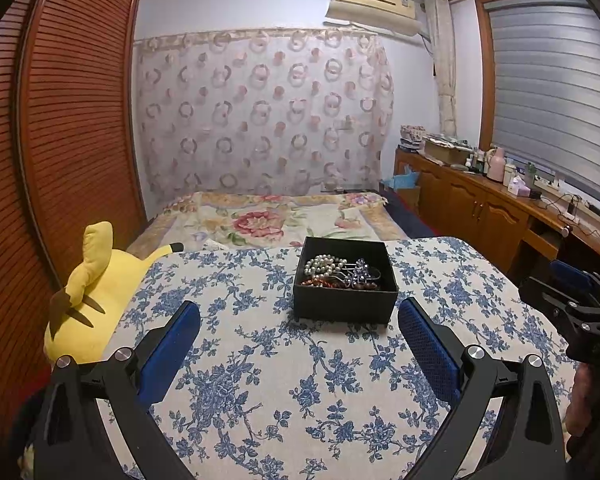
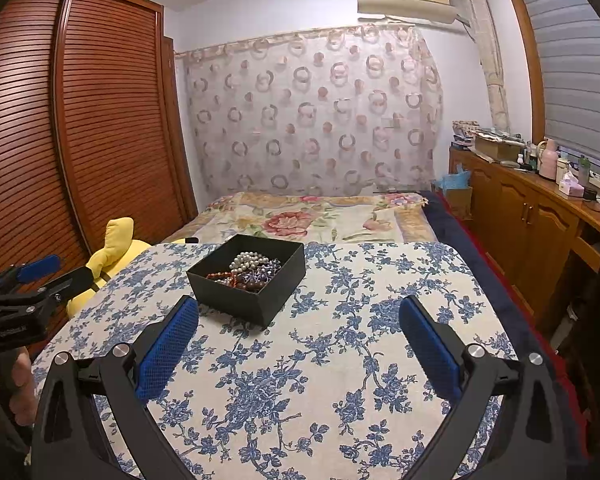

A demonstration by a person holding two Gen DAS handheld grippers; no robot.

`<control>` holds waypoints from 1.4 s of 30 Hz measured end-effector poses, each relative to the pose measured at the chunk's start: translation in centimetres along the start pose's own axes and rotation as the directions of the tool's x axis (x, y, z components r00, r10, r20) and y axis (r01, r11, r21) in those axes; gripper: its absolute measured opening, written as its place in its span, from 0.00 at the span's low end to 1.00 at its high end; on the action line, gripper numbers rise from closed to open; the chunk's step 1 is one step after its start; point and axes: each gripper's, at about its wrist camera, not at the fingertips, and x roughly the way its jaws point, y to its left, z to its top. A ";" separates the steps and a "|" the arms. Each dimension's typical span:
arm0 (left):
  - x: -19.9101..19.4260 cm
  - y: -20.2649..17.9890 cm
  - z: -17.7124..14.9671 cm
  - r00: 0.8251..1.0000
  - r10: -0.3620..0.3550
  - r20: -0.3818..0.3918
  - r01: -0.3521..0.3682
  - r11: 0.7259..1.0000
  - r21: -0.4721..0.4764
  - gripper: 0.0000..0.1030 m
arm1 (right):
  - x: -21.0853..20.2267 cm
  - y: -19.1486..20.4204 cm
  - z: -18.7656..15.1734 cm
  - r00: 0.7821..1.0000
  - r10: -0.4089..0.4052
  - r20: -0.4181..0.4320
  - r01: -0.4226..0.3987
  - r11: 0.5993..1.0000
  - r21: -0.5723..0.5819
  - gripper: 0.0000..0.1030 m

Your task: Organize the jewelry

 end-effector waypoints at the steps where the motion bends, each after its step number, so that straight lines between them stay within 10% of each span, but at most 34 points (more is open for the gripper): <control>1: -0.1 0.0 0.0 1.000 0.000 0.001 0.000 1.000 0.000 0.93 | 0.0 0.0 0.0 1.000 0.000 0.000 0.000 1.000 -0.002 0.98; 42: -0.5 0.2 -0.2 1.000 0.001 0.000 -0.001 1.000 -0.001 0.93 | -0.1 -0.5 -0.4 1.000 0.000 -0.007 0.000 1.000 0.007 0.98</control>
